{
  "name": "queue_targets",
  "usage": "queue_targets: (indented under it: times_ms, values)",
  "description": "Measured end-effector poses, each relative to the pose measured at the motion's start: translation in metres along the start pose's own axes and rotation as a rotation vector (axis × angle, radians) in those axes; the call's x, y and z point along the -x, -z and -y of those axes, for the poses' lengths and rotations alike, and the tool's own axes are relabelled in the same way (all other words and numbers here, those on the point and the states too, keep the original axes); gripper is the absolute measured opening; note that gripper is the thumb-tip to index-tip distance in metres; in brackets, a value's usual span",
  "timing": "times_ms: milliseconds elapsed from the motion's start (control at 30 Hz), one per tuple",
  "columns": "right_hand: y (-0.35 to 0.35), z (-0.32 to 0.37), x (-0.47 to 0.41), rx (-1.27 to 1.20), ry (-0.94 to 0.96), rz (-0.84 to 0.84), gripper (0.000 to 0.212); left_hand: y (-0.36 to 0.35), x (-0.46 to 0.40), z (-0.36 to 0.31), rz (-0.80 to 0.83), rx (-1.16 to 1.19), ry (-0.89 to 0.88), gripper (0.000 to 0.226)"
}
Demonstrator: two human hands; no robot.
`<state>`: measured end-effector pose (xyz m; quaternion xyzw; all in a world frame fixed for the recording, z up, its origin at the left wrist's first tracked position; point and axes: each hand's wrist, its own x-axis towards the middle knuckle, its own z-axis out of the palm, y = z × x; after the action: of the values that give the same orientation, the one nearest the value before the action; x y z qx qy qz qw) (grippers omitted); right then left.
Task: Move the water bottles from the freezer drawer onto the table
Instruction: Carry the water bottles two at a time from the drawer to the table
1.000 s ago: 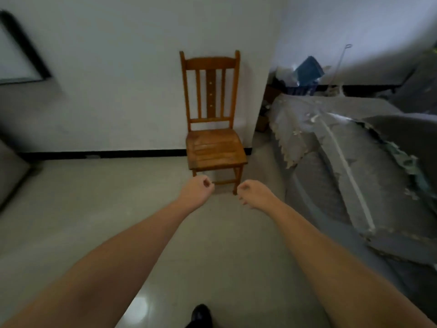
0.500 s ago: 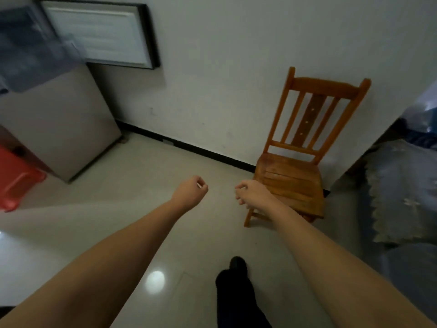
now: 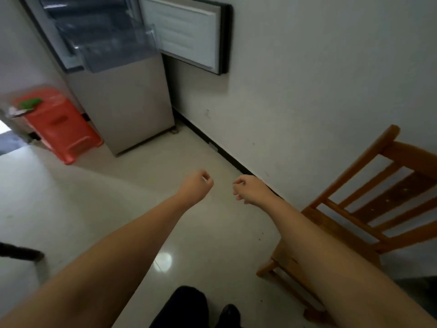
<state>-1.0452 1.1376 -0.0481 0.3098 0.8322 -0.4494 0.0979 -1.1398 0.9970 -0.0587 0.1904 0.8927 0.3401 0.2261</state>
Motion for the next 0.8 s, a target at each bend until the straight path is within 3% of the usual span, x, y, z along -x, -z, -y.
queue_targets:
  times_ms: [133,300,800]
  values:
    - [-0.006,0.025,-0.055,0.047,0.053,0.085,0.021,0.022,-0.047,0.021,-0.056,0.065,0.083,0.009]
    - [-0.009,0.069,-0.139,0.103,0.098,0.131,0.012,0.058,-0.120,0.040,-0.103,0.072,0.121,0.014]
    - [-0.015,0.292,-0.385,0.096,0.249,0.132,0.016,0.253,-0.358,0.052,-0.229,0.018,0.079,0.017]
